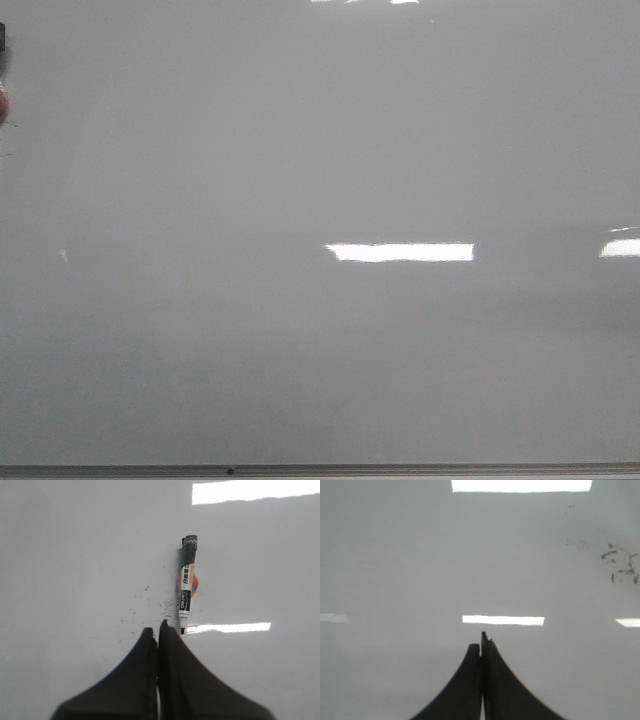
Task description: Write number 9 on whiteboard
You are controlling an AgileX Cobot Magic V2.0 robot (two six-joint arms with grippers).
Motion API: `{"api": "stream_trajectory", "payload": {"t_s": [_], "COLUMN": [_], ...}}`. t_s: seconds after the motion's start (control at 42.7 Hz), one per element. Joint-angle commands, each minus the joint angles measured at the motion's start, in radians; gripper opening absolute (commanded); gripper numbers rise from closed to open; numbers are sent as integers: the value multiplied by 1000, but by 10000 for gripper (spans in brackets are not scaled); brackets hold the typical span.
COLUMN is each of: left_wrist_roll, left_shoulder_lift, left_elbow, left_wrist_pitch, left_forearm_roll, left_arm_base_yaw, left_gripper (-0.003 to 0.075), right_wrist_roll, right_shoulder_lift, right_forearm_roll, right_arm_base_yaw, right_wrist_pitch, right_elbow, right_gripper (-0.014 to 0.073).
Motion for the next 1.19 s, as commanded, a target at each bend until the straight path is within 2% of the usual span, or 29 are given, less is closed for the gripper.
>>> {"api": "stream_trajectory", "payload": {"t_s": [0.0, 0.679, 0.96, 1.171], "left_wrist_roll": [-3, -3, -5, -7], "left_shoulder_lift": [-18, -18, -18, -14], "left_elbow": [1, 1, -3, -138], "left_wrist_pitch": [-82, -82, -211, -185], "left_forearm_roll": [-8, -8, -25, -35], "left_arm_base_yaw": [0, 0, 0, 0], "left_gripper": [-19, -19, -19, -19], "right_wrist_roll": [0, 0, 0, 0], "right_shoulder_lift": [-18, -18, -18, -18], "right_forearm_roll": [4, 4, 4, 4], "right_arm_base_yaw": [-1, -1, -1, -1], "right_wrist_pitch": [-87, -87, -208, -98], "right_elbow": [-4, -4, -15, -145], "right_gripper": [-69, -69, -69, -69]}}
